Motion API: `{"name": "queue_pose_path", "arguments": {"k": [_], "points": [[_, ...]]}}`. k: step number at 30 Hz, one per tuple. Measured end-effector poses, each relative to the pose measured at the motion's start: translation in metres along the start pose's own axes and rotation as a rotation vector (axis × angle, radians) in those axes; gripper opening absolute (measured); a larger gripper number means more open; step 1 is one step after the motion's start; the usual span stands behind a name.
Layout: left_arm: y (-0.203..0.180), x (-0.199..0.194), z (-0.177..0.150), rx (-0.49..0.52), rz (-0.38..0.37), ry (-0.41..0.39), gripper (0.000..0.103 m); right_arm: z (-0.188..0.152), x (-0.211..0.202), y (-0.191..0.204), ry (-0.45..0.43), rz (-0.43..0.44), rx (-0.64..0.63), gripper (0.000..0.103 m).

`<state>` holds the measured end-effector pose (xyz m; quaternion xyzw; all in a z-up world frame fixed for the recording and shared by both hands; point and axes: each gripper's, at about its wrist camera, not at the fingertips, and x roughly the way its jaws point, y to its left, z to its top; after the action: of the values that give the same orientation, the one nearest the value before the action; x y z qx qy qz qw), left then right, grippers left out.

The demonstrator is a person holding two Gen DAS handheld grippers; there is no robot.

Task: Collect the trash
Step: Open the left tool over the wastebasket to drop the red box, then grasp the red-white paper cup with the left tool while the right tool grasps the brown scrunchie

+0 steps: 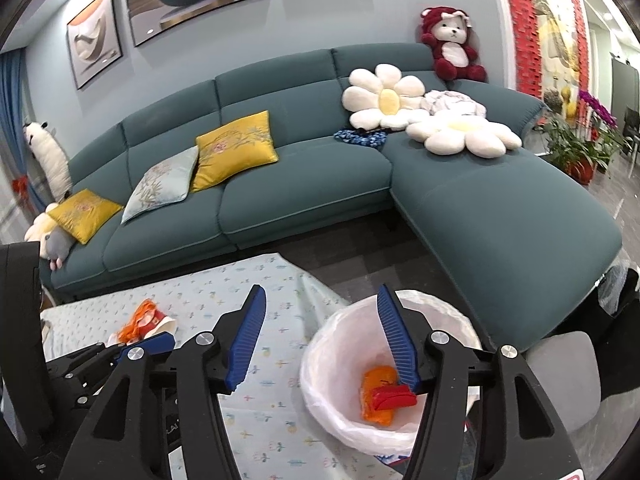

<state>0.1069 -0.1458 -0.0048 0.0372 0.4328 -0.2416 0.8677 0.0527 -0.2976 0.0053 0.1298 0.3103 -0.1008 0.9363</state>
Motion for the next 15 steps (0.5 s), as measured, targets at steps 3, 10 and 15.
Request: {"name": "queue_pose_path", "arguments": {"k": [3, 10, 15], "points": [[0.015, -0.005, -0.003, -0.022, 0.014, -0.006, 0.054, -0.004, 0.001, 0.016, 0.008, 0.015, -0.017, 0.059], [0.058, -0.016, -0.016, -0.075, 0.075, -0.021, 0.063, -0.013, 0.008, 0.06, 0.035, 0.054, -0.064, 0.061], [0.1, -0.023, -0.029, -0.131, 0.135, -0.02, 0.076, -0.025, 0.014, 0.091, 0.065, 0.089, -0.087, 0.061]]}}
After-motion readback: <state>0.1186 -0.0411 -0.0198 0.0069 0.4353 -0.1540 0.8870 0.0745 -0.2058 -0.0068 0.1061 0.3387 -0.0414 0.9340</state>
